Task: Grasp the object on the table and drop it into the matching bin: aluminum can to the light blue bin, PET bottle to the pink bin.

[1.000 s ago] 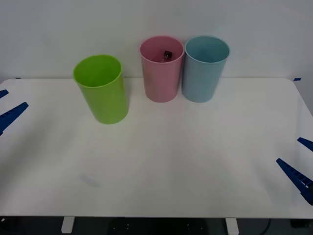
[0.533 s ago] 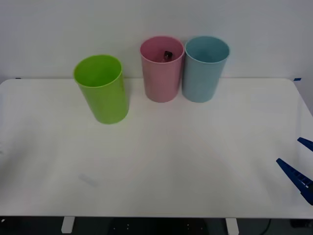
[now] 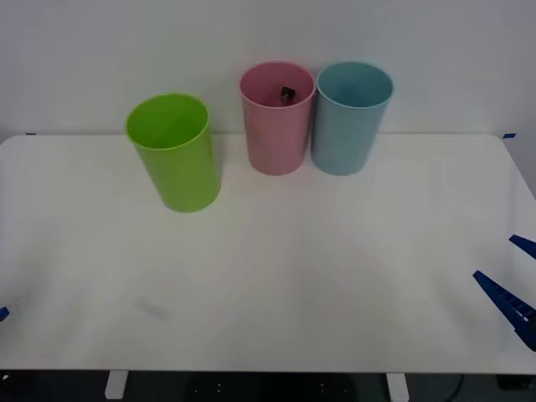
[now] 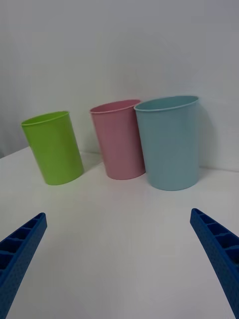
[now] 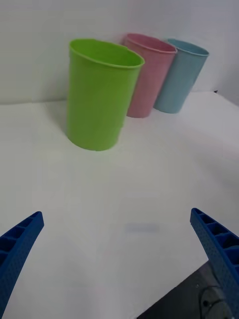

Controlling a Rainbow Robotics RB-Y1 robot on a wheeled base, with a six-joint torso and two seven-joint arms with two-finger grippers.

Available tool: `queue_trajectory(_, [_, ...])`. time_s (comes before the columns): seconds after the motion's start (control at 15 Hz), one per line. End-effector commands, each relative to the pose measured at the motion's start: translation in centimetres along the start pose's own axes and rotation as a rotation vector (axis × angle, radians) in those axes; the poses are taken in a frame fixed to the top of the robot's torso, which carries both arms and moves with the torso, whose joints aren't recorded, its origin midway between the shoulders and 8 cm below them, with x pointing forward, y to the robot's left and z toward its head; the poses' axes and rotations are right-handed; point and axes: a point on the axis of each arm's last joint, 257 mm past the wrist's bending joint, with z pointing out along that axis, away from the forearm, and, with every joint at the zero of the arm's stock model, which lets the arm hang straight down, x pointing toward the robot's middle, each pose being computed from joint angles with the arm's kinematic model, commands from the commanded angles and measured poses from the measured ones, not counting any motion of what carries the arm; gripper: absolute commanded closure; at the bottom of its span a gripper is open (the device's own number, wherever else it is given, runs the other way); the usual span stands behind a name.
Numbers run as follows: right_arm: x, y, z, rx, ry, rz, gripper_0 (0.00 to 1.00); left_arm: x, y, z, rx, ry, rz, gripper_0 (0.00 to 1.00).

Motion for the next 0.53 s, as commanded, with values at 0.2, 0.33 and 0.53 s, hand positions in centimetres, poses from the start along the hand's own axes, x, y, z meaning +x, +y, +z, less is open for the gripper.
queue_trajectory(0.2, [0.0,0.0,0.0,0.0,0.0,0.0,0.0,1.27,-0.32,-0.05,0.0,0.016,-0.028,0.0])
queue_trajectory(0.33, [0.0,0.0,0.0,0.0,0.0,0.0,0.0,1.84,-0.16,-0.21,-0.006,0.024,-0.041,0.0])
queue_trajectory(0.53, [0.0,0.0,0.0,0.0,0.0,0.0,0.0,1.84,-0.16,-0.21,-0.006,0.024,-0.041,0.0])
